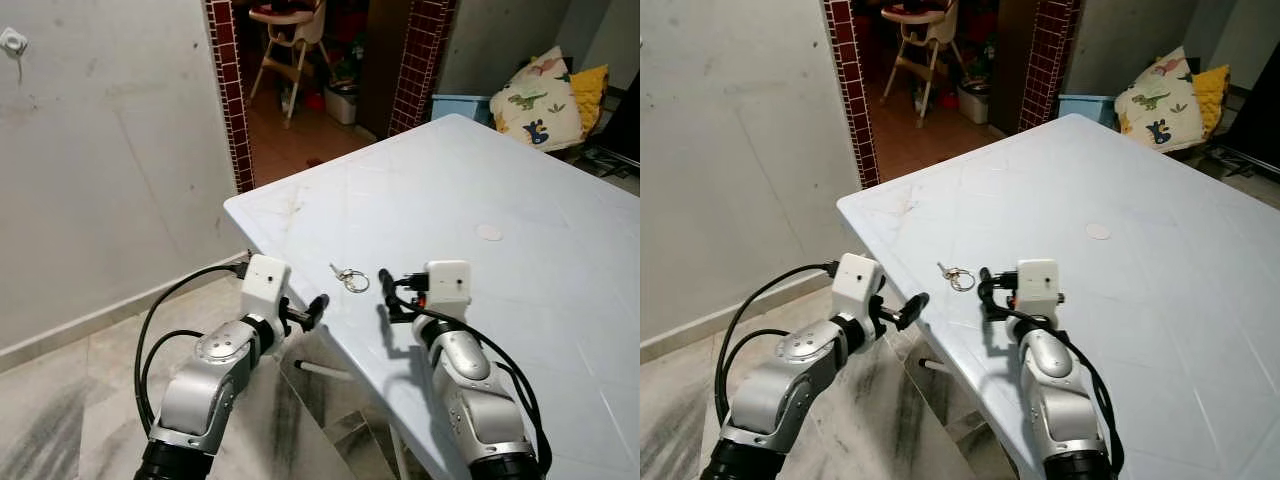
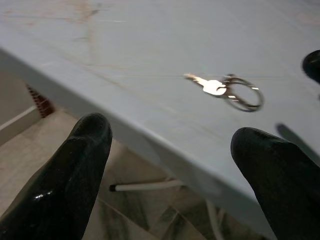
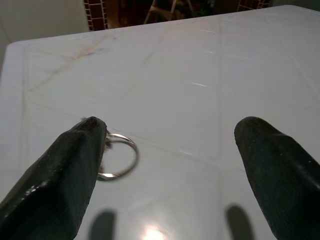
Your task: Hang keys on a hook
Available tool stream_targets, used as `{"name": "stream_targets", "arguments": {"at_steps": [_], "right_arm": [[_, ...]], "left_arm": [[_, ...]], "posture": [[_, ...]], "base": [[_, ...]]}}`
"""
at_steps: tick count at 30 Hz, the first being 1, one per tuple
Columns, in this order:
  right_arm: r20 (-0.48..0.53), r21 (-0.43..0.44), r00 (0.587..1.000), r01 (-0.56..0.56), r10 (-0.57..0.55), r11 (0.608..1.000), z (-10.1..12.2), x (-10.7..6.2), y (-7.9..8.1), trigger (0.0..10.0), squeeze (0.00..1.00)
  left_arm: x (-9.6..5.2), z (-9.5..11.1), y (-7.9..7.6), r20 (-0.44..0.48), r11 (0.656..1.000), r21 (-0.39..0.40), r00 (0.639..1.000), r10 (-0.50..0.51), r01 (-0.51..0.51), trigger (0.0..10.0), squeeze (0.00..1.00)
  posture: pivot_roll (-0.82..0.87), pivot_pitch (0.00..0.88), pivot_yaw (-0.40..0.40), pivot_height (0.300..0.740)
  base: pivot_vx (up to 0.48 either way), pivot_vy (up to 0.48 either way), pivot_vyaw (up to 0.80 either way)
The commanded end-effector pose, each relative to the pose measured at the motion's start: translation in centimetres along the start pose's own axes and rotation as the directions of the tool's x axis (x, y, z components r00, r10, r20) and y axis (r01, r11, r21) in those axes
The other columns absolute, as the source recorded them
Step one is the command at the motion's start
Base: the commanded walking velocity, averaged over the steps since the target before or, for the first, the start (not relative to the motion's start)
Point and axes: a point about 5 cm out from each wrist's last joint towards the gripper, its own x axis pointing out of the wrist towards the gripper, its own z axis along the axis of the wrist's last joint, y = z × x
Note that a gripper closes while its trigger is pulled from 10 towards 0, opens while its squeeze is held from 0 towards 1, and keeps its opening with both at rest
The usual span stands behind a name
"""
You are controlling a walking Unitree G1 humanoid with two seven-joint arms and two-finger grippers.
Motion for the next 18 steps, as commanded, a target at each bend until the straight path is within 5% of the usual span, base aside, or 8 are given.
{"name": "stream_targets", "arguments": {"at_steps": [1,6,18], "right_arm": [[0.019,0.010,0.999,-0.043,0.043,0.999,0.7,0.0,0.4,10.0,0.00],[0.019,0.028,0.993,-0.117,0.117,0.993,1.0,-0.3,1.6,10.0,0.00],[-0.053,0.022,0.997,-0.047,0.048,0.999,0.1,-0.2,1.7,10.0,0.00]], "left_arm": [[-0.3,0.0,0.5,0.000,0.999,0.025,0.999,0.037,-0.037,10.0,0.00],[-1.3,-1.2,2.0,-0.037,0.994,0.048,0.995,0.098,-0.096,10.0,0.00],[-3.5,-3.6,3.7,-0.102,0.990,0.067,0.986,0.133,-0.127,10.0,0.00]], "posture": [[0.13,0.000,-0.028,0.740],[0.14,0.000,-0.030,0.740],[0.15,0.000,-0.033,0.740]], "base": [[0.000,0.000,0.00],[0.000,0.000,0.00],[0.000,0.000,0.00]]}}
